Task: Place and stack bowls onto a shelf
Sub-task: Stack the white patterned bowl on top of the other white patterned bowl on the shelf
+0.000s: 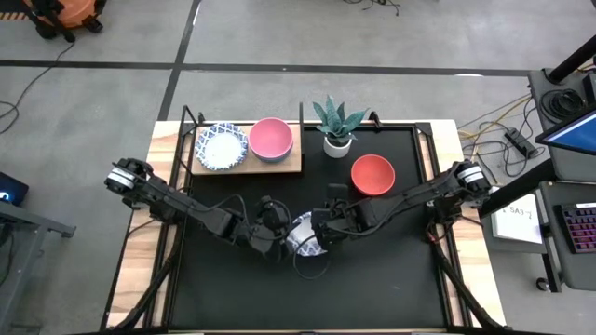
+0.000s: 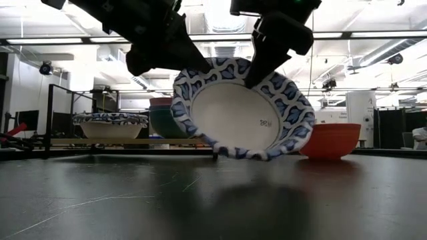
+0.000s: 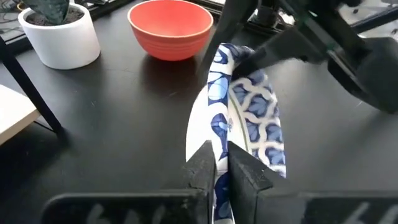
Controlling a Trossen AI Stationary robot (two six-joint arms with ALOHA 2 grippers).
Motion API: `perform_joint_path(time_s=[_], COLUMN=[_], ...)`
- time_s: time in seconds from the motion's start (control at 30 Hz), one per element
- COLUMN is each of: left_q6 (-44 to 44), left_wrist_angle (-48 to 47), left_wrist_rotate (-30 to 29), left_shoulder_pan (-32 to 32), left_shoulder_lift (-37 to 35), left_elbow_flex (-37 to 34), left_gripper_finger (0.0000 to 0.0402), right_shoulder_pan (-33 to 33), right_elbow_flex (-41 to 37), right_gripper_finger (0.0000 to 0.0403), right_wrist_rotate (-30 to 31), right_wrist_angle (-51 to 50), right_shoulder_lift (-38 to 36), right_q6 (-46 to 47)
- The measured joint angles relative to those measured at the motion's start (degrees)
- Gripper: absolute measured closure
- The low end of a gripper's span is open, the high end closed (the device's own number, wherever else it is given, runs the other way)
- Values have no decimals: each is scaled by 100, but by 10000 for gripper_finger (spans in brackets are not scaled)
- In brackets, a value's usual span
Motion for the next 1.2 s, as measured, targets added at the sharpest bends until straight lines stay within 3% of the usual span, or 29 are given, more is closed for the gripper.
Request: perform_joint_path(time_s=[0.27, 0.57, 0.87, 1.2], left_q6=[-62, -291, -14, 954], left_wrist_angle=[-250, -1667, -3162, -3795], left_wrist_rotate=[6, 8, -238, -284], left_shoulder_pan=[4, 229, 693, 1941], left_shoulder_lift=[-121, -1115, -2757, -4915], left_elbow_flex=[0, 0, 0, 0], left_gripper_finger=[398, 401, 401, 401], right_shoulder_pan=[-2, 0, 273, 717], right_elbow_flex=[0, 0, -356, -2073], right_gripper_finger=[266, 255, 255, 255], right_wrist_rotate=[-85, -80, -75, -85], right_wrist_angle=[48, 58, 283, 2479], right_shoulder_lift=[-250, -1120, -2105, -2857], right_q6=[27, 159, 341, 352])
